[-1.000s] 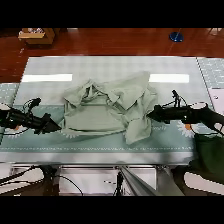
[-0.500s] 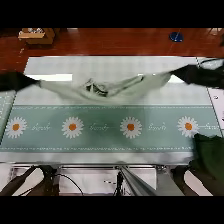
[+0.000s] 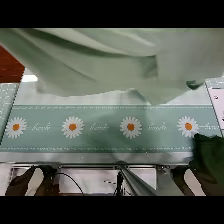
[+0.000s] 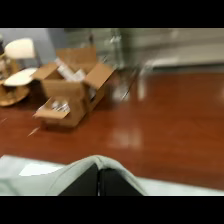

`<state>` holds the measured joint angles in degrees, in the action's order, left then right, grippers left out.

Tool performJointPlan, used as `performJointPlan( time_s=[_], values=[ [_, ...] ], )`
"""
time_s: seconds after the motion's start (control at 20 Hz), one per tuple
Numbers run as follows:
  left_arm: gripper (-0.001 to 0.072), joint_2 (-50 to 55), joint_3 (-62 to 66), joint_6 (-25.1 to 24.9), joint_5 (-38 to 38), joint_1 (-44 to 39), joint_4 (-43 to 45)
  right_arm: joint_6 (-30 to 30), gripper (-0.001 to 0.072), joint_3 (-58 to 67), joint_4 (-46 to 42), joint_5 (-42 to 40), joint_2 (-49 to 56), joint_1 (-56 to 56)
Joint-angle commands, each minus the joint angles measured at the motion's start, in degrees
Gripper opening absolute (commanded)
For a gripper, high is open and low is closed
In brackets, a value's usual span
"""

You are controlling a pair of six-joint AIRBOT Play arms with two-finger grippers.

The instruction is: Fold the shirts.

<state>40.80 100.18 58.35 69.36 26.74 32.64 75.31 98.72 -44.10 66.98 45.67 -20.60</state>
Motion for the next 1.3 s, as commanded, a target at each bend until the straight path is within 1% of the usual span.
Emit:
performJointPlan(
  time_s=[0.0,0.05,0.1,0.25,0.35,0.4,0.45,0.55,0.6,0.65,0.75,0.85,0.95,1.0,1.1,1.2,1.25],
  values=[
    [0.0022,-5.5,6.1,6.7,-3.5,0.0,11.5,6.3,0.0031,14.6,-11.7,3.2,-0.6,-0.4],
    [0.0022,-7.1,6.1,9.8,-2.7,0.0,15.2,8.0,0.0031,17.7,-14.1,4.9,-0.8,-0.4],
    [0.0022,-8.5,6.1,11.8,-1.5,0.0,17.8,9.0,0.0031,19.9,-15.7,6.4,-1.0,-0.4],
    [0.0021,-11.8,6.1,15.1,4.6,0.0,21.7,11.6,0.0031,21.5,-19.1,11.2,-3.8,-0.4],
    [0.0021,-12.8,6.1,15.5,9.9,0.0,21.8,12.1,0.0031,21.5,-20.2,16.4,-5.0,-0.4],
    [0.0021,-12.8,6.1,15.5,13.0,0.0,21.8,12.1,0.0031,21.5,-21.4,20.3,-5.1,-0.4],
    [0.0021,-12.5,6.1,15.5,16.9,0.0,21.9,11.8,0.0031,21.5,-23.5,25.2,-4.7,-0.4],
    [0.0021,-10.7,5.8,15.5,24.1,0.0,23.3,8.5,0.0031,21.5,-27.7,37.9,-2.1,-0.4],
    [0.0021,-9.7,5.0,15.4,26.2,0.0,24.4,9.8,0.0031,20.6,-27.8,39.2,-0.7,0.3],
    [0.0021,-8.8,3.0,15.2,26.8,0.0,24.8,8.3,0.0031,19.1,-28.8,38.0,0.5,1.7],
    [0.0021,-7.6,-3.2,14.3,25.5,0.0,24.8,7.9,0.0030,15.5,-28.7,37.7,4.3,2.2],
    [0.0021,-5.9,-10.2,13.7,21.9,-0.4,24.7,7.6,0.0030,13.9,-27.8,37.0,10.3,2.3],
    [0.0021,-2.9,-15.7,11.1,18.7,-1.3,23.1,7.6,0.0031,13.9,-24.9,36.2,17.4,2.3],
    [0.0021,-0.7,-17.9,9.4,16.7,-2.1,20.6,7.6,0.0031,13.9,-23.5,35.8,21.0,2.3],
    [0.0021,4.4,-20.1,7.7,13.4,-4.8,16.4,8.2,0.0031,13.9,-20.2,34.1,27.3,2.3],
    [0.0022,10.6,-20.2,7.0,9.6,-9.3,16.4,8.2,0.0031,13.9,-19.5,31.6,32.6,3.0],
    [0.0022,14.0,-20.2,5.6,7.0,-11.3,16.4,7.6,0.0031,13.9,-20.3,30.3,34.7,3.9]
  ],
)
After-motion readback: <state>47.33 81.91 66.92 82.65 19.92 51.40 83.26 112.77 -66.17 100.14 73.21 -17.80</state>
